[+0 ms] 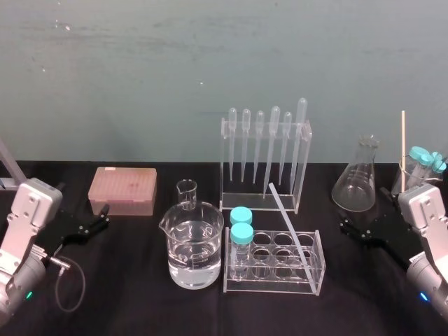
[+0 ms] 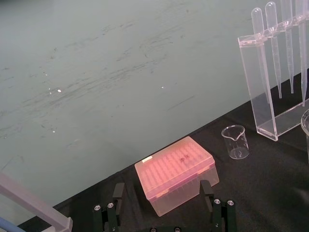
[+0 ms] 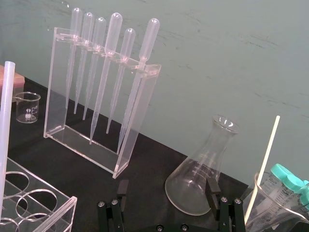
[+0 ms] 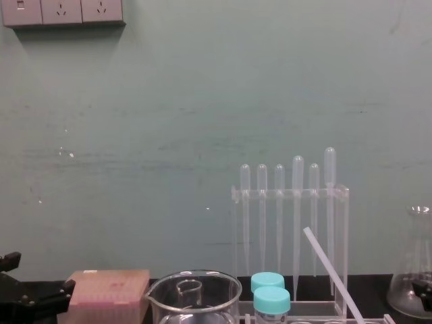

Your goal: Pick up the stirring rod with one hand, then place it down.

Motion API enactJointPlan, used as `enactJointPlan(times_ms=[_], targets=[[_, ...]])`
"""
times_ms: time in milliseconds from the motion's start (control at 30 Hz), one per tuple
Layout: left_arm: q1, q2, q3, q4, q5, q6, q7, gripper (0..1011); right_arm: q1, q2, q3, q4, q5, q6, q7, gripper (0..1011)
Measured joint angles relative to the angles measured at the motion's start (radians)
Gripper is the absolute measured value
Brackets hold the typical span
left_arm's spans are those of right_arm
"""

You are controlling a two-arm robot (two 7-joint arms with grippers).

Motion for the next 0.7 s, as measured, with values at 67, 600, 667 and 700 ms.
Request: enactJointPlan(times_ms=[67, 600, 667, 700], targets=[[0.0, 0.0, 0.0, 0.0, 0.0, 0.0, 0.0, 1000, 0.0, 0.0, 0.0, 0.0, 0.0, 0.0, 0.0, 1003], [0.0, 0.0, 0.0, 0.0, 0.0, 0.0, 0.0, 1000, 0.0, 0.0, 0.0, 0.0, 0.0, 0.0, 0.0, 1003], [0.0, 0.0, 0.0, 0.0, 0.0, 0.0, 0.0, 1000, 0.0, 0.0, 0.0, 0.0, 0.0, 0.0, 0.0, 1003], [0.0, 0.0, 0.0, 0.0, 0.0, 0.0, 0.0, 1000, 0.0, 0.0, 0.0, 0.0, 0.0, 0.0, 0.0, 1003]])
